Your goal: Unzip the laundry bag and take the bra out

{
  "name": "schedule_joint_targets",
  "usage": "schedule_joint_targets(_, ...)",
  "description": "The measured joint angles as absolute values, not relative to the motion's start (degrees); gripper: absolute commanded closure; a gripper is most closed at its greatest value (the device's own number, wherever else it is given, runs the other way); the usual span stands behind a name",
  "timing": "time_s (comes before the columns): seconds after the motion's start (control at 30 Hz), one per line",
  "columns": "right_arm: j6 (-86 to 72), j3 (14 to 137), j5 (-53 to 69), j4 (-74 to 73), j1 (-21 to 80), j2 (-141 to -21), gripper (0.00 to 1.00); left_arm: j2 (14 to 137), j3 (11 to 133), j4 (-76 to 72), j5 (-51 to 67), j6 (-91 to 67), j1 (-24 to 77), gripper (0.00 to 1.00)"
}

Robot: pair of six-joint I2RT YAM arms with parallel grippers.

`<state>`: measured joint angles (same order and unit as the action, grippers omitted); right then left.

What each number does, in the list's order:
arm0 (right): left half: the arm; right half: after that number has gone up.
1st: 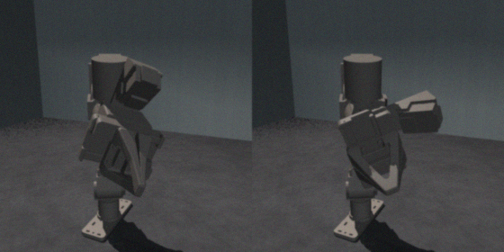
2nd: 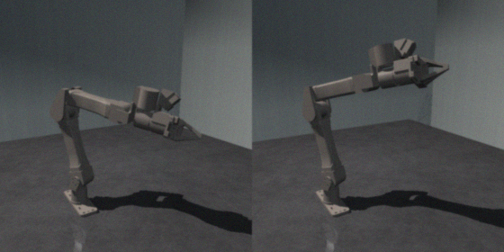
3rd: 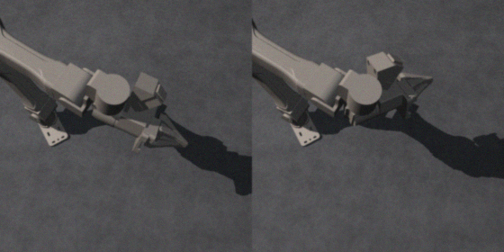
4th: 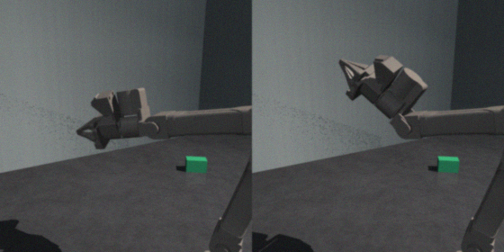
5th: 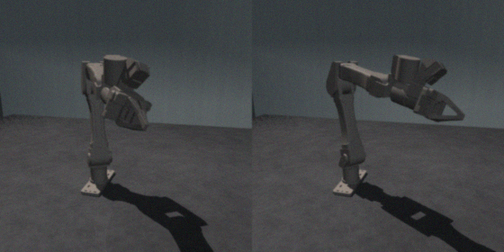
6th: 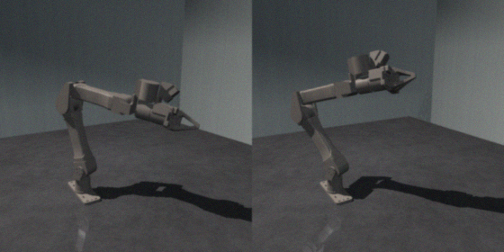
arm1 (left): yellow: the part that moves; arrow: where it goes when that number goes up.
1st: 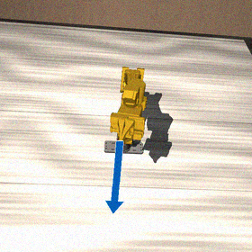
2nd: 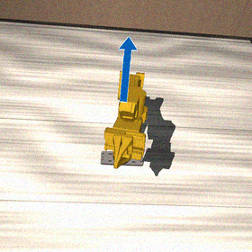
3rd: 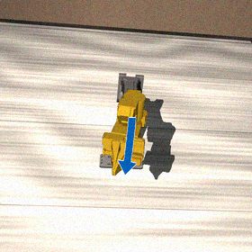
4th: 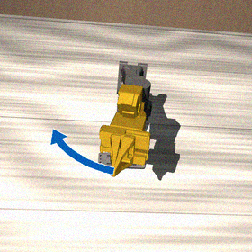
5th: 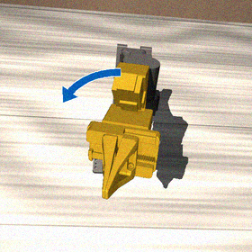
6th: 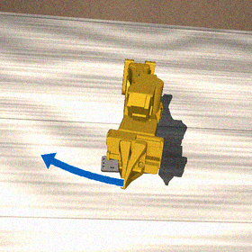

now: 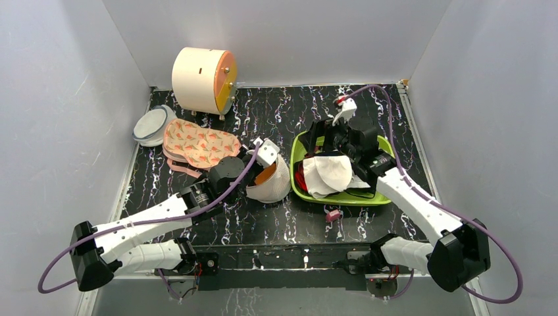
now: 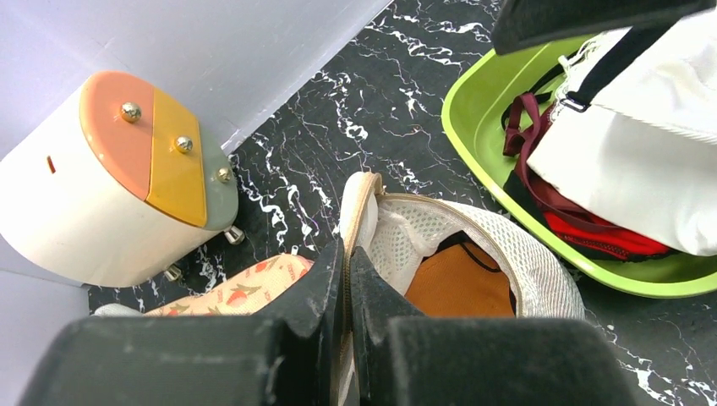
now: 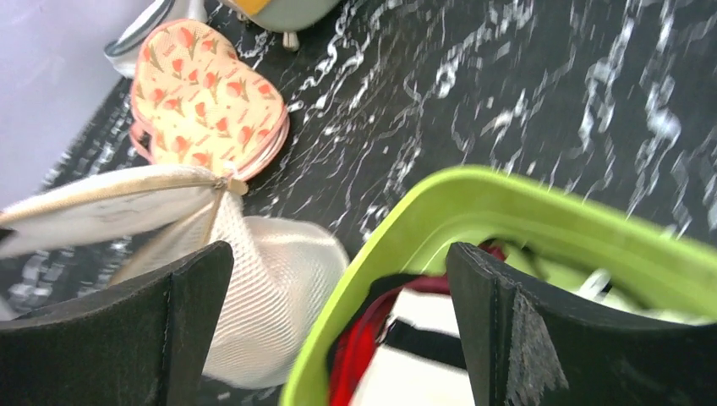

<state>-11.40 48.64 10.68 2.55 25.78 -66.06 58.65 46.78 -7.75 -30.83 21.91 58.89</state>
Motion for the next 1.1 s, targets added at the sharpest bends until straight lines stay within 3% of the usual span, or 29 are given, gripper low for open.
schedule_joint_targets(0.2,-36.12,51.53,10.15,-9.26,27.62,-65.98,0.02,60.64,46.78,-7.70,-32.18,21.78,58.89,1.00)
schedule_joint_targets(0.53,-66.24,47.03,-2.22,-11.55,43.92,-65.30,0.02,66.24,53.08,0.23,-33.69,15.25,58.89,1.00)
schedule_joint_targets(0.93,-75.24,49.67,-15.07,-11.51,57.82,-80.88,0.06,72.18,73.41,25.02,-35.68,1.13,58.89,1.00)
schedule_joint_targets(1.1,-74.46,54.04,-20.75,-15.05,60.36,-84.86,0.22,75.72,81.91,37.21,-35.94,-7.64,58.89,1.00)
